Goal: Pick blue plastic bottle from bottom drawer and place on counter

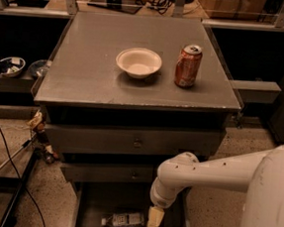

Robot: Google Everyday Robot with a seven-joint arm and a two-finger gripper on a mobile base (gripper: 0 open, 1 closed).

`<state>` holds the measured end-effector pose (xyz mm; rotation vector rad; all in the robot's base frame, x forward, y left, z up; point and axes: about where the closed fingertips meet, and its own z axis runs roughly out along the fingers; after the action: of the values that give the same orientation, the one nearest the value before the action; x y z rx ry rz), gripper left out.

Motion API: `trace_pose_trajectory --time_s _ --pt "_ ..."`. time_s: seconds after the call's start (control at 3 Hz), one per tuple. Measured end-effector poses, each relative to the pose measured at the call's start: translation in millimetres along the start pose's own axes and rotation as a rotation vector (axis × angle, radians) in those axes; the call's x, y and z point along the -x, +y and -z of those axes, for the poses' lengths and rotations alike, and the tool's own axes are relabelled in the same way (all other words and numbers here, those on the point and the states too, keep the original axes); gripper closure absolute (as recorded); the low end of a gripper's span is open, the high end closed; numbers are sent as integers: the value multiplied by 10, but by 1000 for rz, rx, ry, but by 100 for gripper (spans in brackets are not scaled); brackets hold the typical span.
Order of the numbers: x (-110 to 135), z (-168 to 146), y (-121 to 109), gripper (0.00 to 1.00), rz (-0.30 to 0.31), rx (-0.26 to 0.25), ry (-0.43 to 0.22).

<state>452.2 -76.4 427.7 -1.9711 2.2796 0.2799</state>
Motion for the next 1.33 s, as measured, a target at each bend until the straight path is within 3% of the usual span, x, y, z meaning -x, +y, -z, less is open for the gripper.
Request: trace_pose_trajectory --time_s 0.33,0.67,1.0,1.33 --pt "-8 -35 7 0 -1 6 -3" --pt "-270 -359 131 0 -1 42 -49" --pt "-262 -417 132 0 8 43 -59" --pt "-77 -930 22 0 55 84 -68"
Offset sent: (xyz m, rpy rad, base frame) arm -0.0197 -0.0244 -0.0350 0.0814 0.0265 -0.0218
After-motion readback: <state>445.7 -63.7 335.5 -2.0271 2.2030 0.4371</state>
